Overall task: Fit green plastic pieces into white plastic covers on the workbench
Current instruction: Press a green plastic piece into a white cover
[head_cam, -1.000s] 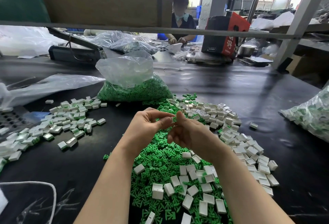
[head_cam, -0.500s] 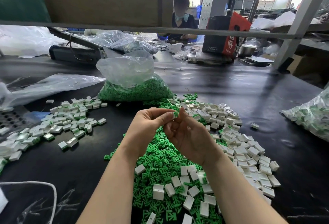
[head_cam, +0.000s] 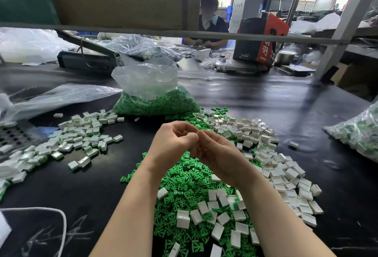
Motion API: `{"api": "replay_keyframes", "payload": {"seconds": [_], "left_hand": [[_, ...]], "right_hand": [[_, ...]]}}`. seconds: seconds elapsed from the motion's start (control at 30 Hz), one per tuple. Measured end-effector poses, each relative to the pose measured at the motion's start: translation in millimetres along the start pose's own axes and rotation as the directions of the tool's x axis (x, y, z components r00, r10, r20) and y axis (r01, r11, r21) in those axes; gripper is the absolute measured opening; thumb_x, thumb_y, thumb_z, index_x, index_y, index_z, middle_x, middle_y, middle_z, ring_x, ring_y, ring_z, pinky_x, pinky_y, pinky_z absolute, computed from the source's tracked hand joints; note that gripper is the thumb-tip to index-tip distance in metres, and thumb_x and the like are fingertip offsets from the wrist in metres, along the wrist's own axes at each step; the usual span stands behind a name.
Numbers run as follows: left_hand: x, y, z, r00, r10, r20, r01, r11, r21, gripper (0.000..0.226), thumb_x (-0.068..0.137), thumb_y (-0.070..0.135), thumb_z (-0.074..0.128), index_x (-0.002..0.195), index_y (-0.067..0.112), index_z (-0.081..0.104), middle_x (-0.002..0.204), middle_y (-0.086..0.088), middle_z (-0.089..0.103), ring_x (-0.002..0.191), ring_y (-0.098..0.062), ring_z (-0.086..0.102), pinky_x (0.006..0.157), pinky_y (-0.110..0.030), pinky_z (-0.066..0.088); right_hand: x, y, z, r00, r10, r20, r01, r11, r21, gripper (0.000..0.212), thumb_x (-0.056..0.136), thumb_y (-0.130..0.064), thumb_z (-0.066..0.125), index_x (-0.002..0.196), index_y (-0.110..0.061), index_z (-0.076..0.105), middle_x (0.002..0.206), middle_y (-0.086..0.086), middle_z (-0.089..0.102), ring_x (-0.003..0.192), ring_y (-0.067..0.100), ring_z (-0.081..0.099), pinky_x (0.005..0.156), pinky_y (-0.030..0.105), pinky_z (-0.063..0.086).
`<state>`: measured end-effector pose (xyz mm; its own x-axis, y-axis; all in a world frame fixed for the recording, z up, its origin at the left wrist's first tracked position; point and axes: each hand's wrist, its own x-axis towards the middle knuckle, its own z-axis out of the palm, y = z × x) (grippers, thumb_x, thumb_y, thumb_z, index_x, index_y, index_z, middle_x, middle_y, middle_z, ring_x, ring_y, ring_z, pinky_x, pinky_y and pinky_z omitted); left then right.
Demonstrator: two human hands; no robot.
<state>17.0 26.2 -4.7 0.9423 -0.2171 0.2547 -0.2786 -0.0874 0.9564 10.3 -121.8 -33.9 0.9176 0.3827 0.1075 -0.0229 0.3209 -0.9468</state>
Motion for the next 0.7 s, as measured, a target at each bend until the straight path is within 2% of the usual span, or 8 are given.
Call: {"api": "replay_keyframes", "payload": {"seconds": [0.1,0.2,0.3,0.37,0.43,0.5,0.6,0.7], "left_hand": [[-0.9,0.3,1.8,1.0,-0.013,0.006,0.013,1.0,-0.002,0.012,0.067,0.012,0.057,0.073,0.006,0.066,0.052,-0.01,0.059,0.05,-0.022,0.055,0.057,-0.03,0.047],[-1.4,-0.2,2.7,1.0,-0.018,-0.007,0.018,1.0,-0.01,0.012,0.067,0.012,0.058,0.073,0.006,0.066,0.052,-0.01,0.057,0.049,-0.019,0.053,0.055,-0.025,0.045],[-1.5,0.1,3.8,1.0,-0.02,0.0,0.02,0.999,-0.041,0.008,0.075,0.001,0.058,0.075,0.001,0.065,0.051,-0.01,0.057,0.046,-0.015,0.051,0.05,-0.017,0.043],[-1.4,-0.4,3.9,1.0,-0.026,-0.002,0.026,0.998,-0.051,0.012,0.078,-0.005,0.056,0.075,0.0,0.065,0.05,-0.009,0.056,0.044,-0.012,0.049,0.048,-0.015,0.041],[-1.2,-0.8,4.4,0.999,-0.043,-0.004,0.043,0.998,-0.04,0.009,0.072,0.006,0.058,0.074,0.005,0.066,0.052,-0.01,0.055,0.049,-0.015,0.048,0.049,-0.018,0.039],[-1.6,-1.3,5.0,0.999,-0.051,-0.008,0.051,0.998,-0.027,0.015,0.065,0.014,0.056,0.073,0.007,0.067,0.055,-0.012,0.054,0.053,-0.017,0.047,0.051,-0.021,0.039],[-2.3,-1.0,5.7,0.999,-0.048,-0.013,0.047,0.998,-0.031,0.015,0.064,0.016,0.056,0.072,0.009,0.067,0.058,-0.012,0.053,0.05,-0.013,0.046,0.05,-0.019,0.041],[-1.8,-2.6,4.9,0.998,-0.057,-0.013,0.056,0.998,-0.022,0.014,0.064,0.018,0.056,0.071,0.011,0.067,0.059,-0.011,0.053,0.056,-0.019,0.044,0.055,-0.027,0.039]], "right_hand": [[-0.7,-0.3,-1.0,1.0,-0.024,-0.006,0.023,0.997,-0.073,0.052,0.079,-0.041,0.069,0.109,-0.001,0.058,0.075,0.004,0.061,0.071,0.015,0.044,0.065,0.025,0.031],[-1.1,-1.3,-2.1,0.999,-0.036,-0.021,0.033,0.994,-0.103,0.056,0.079,-0.04,0.069,0.114,0.002,0.057,0.079,0.006,0.062,0.073,0.017,0.045,0.066,0.026,0.031],[-1.6,-2.3,-3.5,0.999,-0.036,-0.032,0.032,0.992,-0.125,0.055,0.086,-0.038,0.064,0.114,0.009,0.054,0.078,0.004,0.062,0.073,0.016,0.044,0.066,0.026,0.031],[-1.9,-2.2,-3.5,0.999,-0.034,-0.03,0.03,0.991,-0.127,0.047,0.089,-0.034,0.061,0.113,0.006,0.055,0.076,0.002,0.062,0.071,0.015,0.045,0.065,0.026,0.031],[-2.5,-2.0,-2.4,0.999,-0.037,-0.03,0.033,0.993,-0.113,0.044,0.089,-0.031,0.061,0.114,0.005,0.055,0.075,0.001,0.062,0.071,0.015,0.047,0.067,0.026,0.032],[-3.1,-1.9,-0.8,0.998,-0.042,-0.043,0.037,0.994,-0.1,0.049,0.087,-0.03,0.063,0.114,0.009,0.054,0.074,0.001,0.062,0.071,0.016,0.048,0.068,0.028,0.031],[-3.1,-2.3,0.7,0.996,-0.052,-0.073,0.044,0.994,-0.1,0.047,0.087,-0.028,0.063,0.109,0.013,0.053,0.076,0.006,0.059,0.071,0.017,0.047,0.069,0.03,0.03],[-3.0,-2.7,2.3,0.992,-0.07,-0.1,0.054,0.987,-0.153,0.045,0.089,-0.029,0.062,0.104,0.011,0.052,0.086,0.015,0.055,0.072,0.017,0.046,0.07,0.032,0.03]]}}
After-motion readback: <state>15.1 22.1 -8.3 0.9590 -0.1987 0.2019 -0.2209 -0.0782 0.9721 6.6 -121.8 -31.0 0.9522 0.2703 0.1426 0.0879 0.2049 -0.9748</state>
